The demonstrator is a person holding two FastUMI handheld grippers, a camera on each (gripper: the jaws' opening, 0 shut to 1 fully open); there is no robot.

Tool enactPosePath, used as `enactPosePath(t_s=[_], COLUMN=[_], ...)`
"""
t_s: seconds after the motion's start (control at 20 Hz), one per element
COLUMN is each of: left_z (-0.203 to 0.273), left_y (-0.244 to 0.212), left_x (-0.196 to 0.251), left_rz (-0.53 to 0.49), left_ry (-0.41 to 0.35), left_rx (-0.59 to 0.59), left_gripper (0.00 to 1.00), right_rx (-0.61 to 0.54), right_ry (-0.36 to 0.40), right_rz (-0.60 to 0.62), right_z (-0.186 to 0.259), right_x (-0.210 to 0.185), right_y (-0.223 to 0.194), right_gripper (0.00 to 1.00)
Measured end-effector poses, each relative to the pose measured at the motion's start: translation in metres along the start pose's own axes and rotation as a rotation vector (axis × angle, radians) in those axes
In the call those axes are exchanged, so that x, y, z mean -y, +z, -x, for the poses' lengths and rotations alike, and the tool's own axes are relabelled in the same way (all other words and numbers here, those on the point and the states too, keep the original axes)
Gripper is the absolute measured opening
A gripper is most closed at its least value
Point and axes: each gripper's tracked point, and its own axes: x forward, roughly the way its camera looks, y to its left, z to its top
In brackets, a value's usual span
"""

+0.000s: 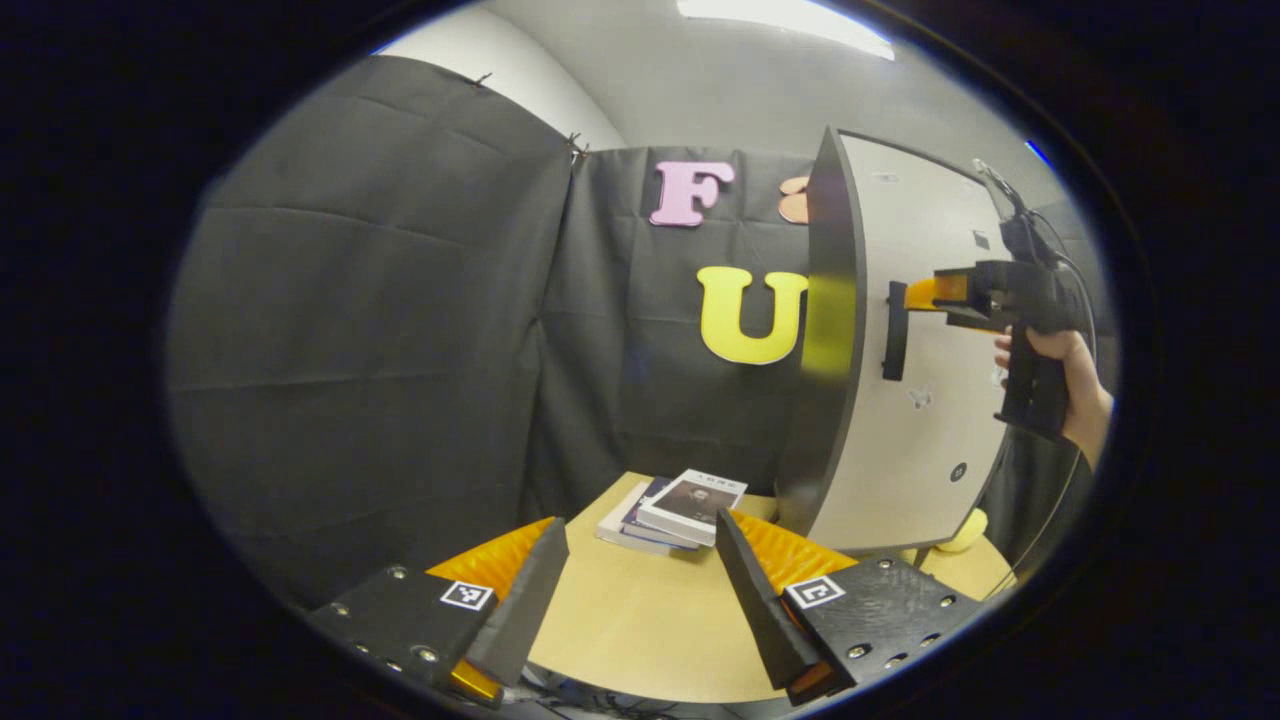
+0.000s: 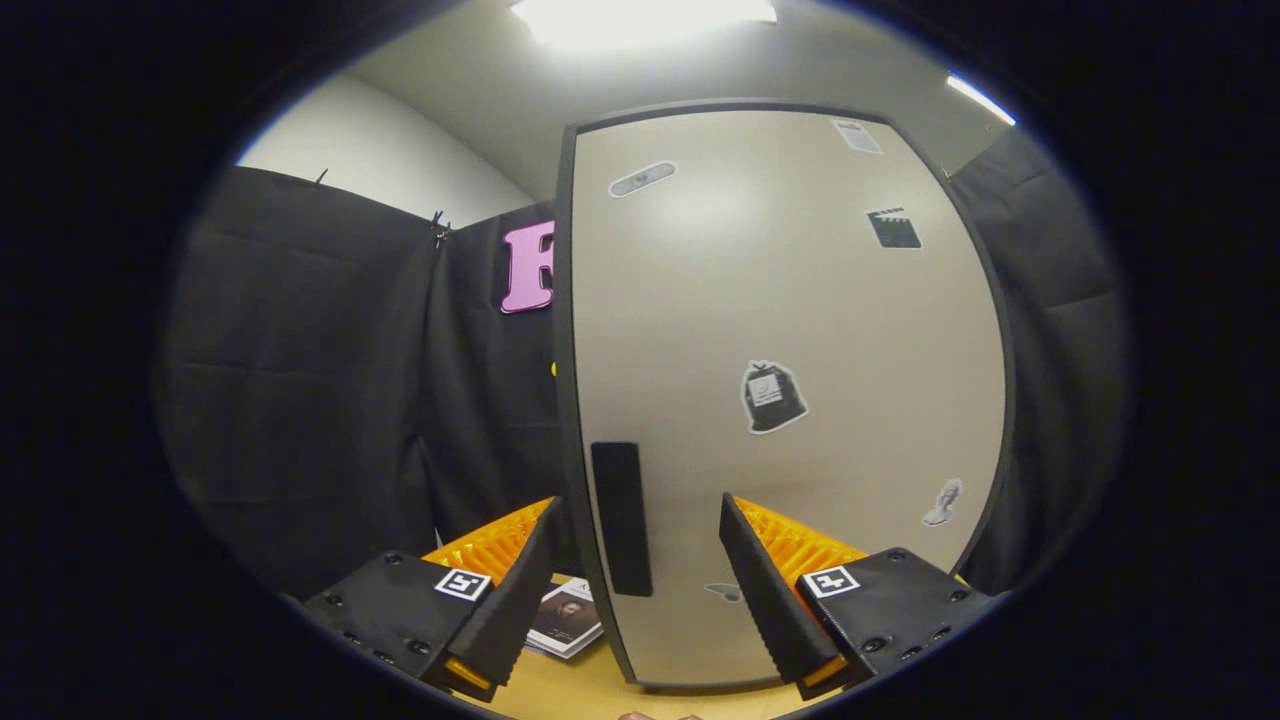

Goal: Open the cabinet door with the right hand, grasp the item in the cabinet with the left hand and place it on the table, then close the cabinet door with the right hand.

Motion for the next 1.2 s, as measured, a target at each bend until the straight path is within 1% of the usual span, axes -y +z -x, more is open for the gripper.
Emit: enactPosePath(t_s=[0.05, 0.15, 0.2, 0.25, 0.35, 0.4, 0.5, 0.55, 0.65, 0.7, 0.75, 0.8, 0.9, 0.95, 1.0, 1.1, 1.2], left_z=[-0.007, -0.018, -0.024, -0.030, -0.040, -0.045, -0.052, -0.054, -0.058, -0.059, -0.060, -0.061, -0.062, -0.061, -0.059, -0.057, -0.053], left_y=[-0.002, -0.001, 0.000, 0.000, 0.000, 0.001, 0.004, 0.006, 0.008, 0.009, 0.008, 0.006, 0.003, 0.001, 0.000, -0.004, -0.008], left_x=[-0.006, -0.016, -0.020, -0.025, -0.031, -0.035, -0.038, -0.040, -0.044, -0.045, -0.047, -0.049, -0.055, -0.057, -0.060, -0.066, -0.069], left_rz=[-0.005, -0.003, 0.000, 0.001, -0.010, -0.017, -0.021, -0.017, -0.009, -0.008, -0.010, -0.012, -0.015, -0.011, -0.004, 0.008, 0.018], left_ry=[-0.002, -0.005, -0.007, -0.010, -0.021, -0.027, -0.049, -0.060, -0.075, -0.082, -0.087, -0.090, -0.092, -0.092, -0.092, -0.087, -0.082], left_rx=[-0.002, 0.001, 0.002, 0.001, -0.001, -0.001, 0.010, 0.021, 0.032, 0.032, 0.033, 0.033, 0.033, 0.030, 0.028, 0.024, 0.019], left_gripper=[0.90, 0.90, 0.90, 0.90, 0.90, 0.90, 0.90, 0.90, 0.90, 0.90, 0.90, 0.90, 0.90, 0.90, 0.90, 0.90, 0.90], right_rx=[0.003, -0.001, -0.005, -0.012, -0.018, -0.023, -0.032, -0.035, -0.044, -0.050, -0.050, -0.057, -0.071, -0.073, -0.076, -0.078, -0.112], right_ry=[0.003, -0.026, -0.045, -0.063, -0.096, -0.112, -0.151, -0.165, -0.175, -0.203, -0.206, -0.204, -0.215, -0.224, -0.225, -0.197, -0.163], right_rz=[0.005, 0.031, 0.043, 0.051, 0.063, 0.070, 0.075, 0.072, 0.063, 0.070, 0.065, 0.064, 0.083, 0.085, 0.090, 0.102, 0.077], right_z=[-0.007, -0.019, -0.024, -0.030, -0.037, -0.042, -0.048, -0.051, -0.054, -0.055, -0.055, -0.054, -0.053, -0.055, -0.055, -0.055, -0.057], right_x=[-0.006, -0.009, -0.008, -0.007, -0.006, -0.003, 0.001, 0.003, 0.003, 0.008, 0.006, 0.007, 0.006, 0.006, 0.007, 0.006, 0.005], right_y=[-0.002, -0.007, -0.010, -0.014, -0.018, -0.020, -0.022, -0.023, -0.024, -0.024, -0.023, -0.025, -0.025, -0.024, -0.025, -0.025, -0.027], right_gripper=[0.97, 0.97, 0.92, 0.97, 0.94, 0.84, 0.57, 0.49, 0.48, 0.48, 0.46, 0.34, 0.35, 0.31, 0.29, 0.27, 0.18])
